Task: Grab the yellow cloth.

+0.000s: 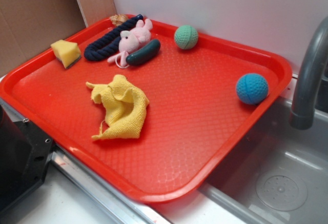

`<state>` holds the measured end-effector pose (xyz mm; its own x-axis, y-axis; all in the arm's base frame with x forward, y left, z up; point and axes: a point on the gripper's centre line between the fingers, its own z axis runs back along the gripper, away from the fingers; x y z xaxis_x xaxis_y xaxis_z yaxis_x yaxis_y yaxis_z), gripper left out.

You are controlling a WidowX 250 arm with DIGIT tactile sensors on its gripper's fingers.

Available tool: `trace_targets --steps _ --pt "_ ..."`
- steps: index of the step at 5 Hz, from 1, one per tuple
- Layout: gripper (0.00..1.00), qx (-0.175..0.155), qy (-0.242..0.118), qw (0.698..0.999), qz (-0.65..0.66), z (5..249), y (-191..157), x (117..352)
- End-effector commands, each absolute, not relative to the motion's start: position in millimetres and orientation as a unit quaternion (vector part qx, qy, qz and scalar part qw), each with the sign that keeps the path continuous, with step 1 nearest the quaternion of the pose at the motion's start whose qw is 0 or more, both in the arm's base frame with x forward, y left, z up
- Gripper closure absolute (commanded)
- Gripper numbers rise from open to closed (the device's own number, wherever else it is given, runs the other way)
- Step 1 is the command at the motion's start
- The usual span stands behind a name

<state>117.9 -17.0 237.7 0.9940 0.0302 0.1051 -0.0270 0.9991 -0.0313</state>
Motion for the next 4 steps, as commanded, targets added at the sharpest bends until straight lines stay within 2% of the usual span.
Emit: trace_targets --steps 1,2,3,4 --pt "0.0 -0.067 -0.104 0.992 -0.018 145 -43 166" --pt "0.0 -0.04 -0.077 0.995 -0.055 95 -61 171" --pt "0.0 -0.045 -0.054 0.993 -0.093 61 -72 172" --pt "0.0 -0.024 -0.023 0.994 -0.101 42 -70 173"
